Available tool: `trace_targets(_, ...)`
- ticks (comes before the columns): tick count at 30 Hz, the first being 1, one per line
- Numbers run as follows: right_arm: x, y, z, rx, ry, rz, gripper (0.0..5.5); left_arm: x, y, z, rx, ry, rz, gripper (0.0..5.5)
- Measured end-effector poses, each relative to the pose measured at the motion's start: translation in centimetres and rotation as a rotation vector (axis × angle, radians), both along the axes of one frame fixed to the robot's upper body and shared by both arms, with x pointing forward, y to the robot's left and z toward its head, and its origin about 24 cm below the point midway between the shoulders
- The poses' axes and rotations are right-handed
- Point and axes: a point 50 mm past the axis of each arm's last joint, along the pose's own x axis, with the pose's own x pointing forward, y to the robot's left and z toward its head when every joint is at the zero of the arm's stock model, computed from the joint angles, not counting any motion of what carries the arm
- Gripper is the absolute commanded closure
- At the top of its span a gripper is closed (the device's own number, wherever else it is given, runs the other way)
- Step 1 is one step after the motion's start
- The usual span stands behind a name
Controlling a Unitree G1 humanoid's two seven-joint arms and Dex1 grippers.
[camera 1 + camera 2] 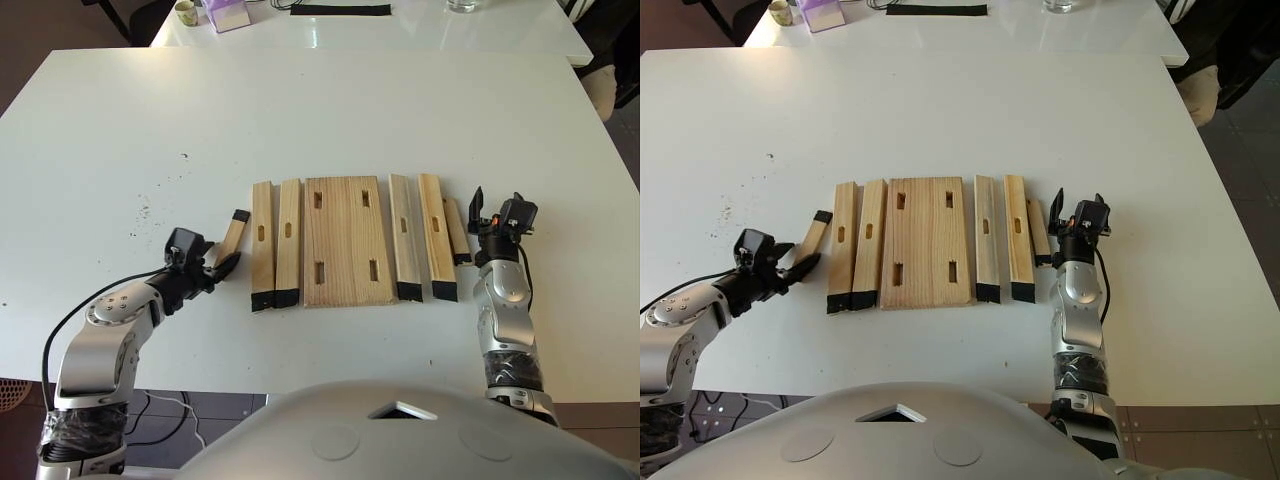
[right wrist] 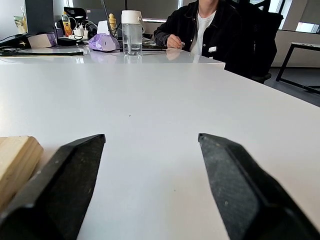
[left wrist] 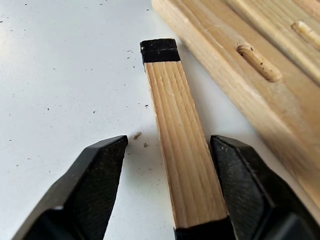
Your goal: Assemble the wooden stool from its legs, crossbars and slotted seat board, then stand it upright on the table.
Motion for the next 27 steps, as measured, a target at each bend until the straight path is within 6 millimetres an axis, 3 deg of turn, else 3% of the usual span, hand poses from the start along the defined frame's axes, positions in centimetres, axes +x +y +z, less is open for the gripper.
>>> trace_targets(9,0.2,0.1,0.1,-0.002,-0.002,0.004,2.06,0.5,0.3,-0.2,0.008,-0.009,-0.018,4.2)
trace_targets(15,0.7,0.0,0.4,-0.013,-0.014,0.015,2.06,1.1,0.4,-0.4,0.015,-0.048,-0.025,4.2)
trace_targets(20,0.9,-0.3,0.7,-0.03,-0.021,0.016,2.06,2.8,1.5,-0.3,0.017,-0.113,0.085,4.2)
trace_targets(24,1.1,-0.8,1.5,-0.037,-0.051,0.044,2.06,5.4,2.3,2.5,0.011,-0.302,0.164,4.2)
trace_targets(27,1.8,-1.8,3.7,-0.023,-0.138,0.09,2.06,7.7,1.7,5.9,-0.036,-0.472,0.127,4.2)
